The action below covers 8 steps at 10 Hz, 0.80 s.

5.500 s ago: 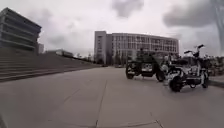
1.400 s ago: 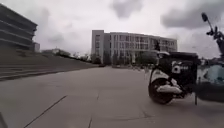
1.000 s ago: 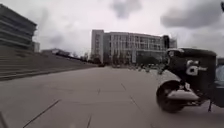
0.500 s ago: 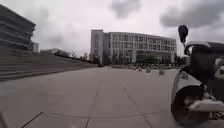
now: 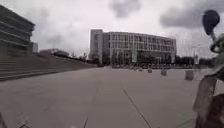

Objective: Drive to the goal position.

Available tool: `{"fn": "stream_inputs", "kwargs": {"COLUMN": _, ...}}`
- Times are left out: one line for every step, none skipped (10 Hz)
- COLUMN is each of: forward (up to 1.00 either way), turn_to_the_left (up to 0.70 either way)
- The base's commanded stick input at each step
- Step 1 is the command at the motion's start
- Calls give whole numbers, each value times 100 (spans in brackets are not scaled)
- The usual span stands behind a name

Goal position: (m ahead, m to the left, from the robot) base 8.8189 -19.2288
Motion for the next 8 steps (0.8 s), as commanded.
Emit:
{"fn": "stream_inputs", "kwargs": {"forward": 70, "turn_to_the_left": -9}}
{"fn": "stream_inputs", "kwargs": {"forward": 70, "turn_to_the_left": -9}}
{"fn": "stream_inputs", "kwargs": {"forward": 70, "turn_to_the_left": -9}}
{"fn": "stream_inputs", "kwargs": {"forward": 70, "turn_to_the_left": -9}}
{"fn": "stream_inputs", "kwargs": {"forward": 70, "turn_to_the_left": -9}}
{"fn": "stream_inputs", "kwargs": {"forward": 70, "turn_to_the_left": -9}}
{"fn": "stream_inputs", "kwargs": {"forward": 70, "turn_to_the_left": -9}}
{"fn": "stream_inputs", "kwargs": {"forward": 70, "turn_to_the_left": -9}}
